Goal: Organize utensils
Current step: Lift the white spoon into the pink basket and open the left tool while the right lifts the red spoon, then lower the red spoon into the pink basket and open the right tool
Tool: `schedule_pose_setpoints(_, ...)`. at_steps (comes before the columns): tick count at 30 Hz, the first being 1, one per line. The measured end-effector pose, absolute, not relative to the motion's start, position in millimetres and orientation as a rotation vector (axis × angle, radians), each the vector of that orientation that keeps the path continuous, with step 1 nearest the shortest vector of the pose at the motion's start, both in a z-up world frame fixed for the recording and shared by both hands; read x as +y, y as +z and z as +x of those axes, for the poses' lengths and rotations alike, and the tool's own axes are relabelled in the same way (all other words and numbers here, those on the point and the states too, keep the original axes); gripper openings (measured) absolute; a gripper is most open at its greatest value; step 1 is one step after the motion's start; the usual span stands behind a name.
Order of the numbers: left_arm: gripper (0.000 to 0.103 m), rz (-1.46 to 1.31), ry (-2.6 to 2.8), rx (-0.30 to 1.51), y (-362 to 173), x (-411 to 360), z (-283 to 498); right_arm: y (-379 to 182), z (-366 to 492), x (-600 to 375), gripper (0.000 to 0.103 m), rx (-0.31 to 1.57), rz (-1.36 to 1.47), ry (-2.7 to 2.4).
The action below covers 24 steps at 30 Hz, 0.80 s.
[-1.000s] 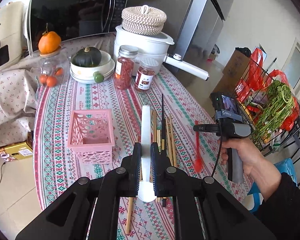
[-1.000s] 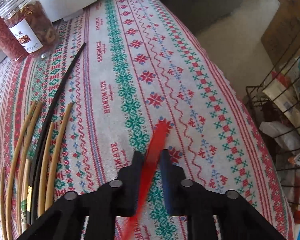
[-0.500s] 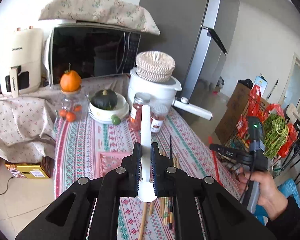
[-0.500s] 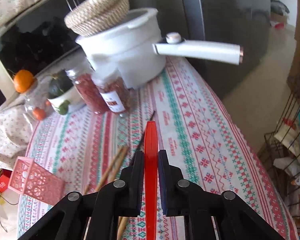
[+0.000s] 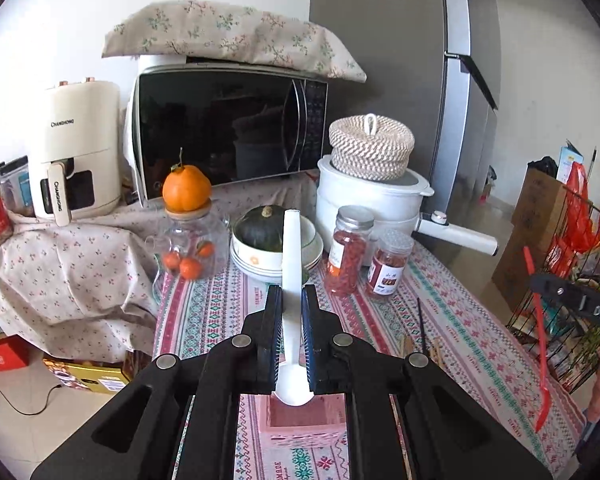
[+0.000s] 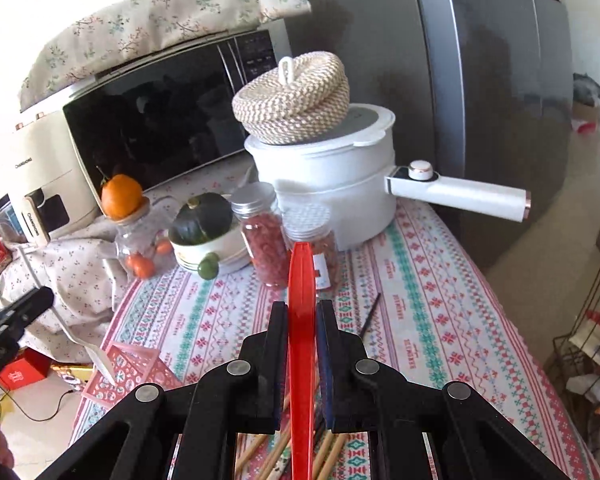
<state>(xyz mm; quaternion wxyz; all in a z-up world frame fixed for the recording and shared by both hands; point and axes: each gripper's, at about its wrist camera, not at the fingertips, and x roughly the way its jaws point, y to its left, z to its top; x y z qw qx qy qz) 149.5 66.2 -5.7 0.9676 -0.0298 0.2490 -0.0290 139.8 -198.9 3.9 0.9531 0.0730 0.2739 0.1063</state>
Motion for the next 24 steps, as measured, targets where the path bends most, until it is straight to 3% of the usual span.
schedule_pose_setpoints(8, 0.013, -0.099, -0.095, 0.586, -34.2, 73.7, 175.8, 13.0, 135.5, -167.3, 0.012, 0.477, 0.135, 0.267)
schedule_pose_setpoints(16, 0.061, -0.172, -0.115, 0.628, -23.0, 90.7, 159.0, 22.9, 137.2, -136.6, 0.012, 0.385, 0.21, 0.304)
schedule_pose_setpoints(22, 0.078, -0.218, -0.078, 0.681, -18.2, 122.5, 136.7, 27.1, 147.6, -98.6, 0.013, 0.319, 0.249, 0.29)
schedule_pose_setpoints(24, 0.078, -0.237, -0.06, 0.704, -20.9, 134.5, 131.5, 26.0, 154.1, -84.3, 0.013, 0.309, 0.251, 0.293)
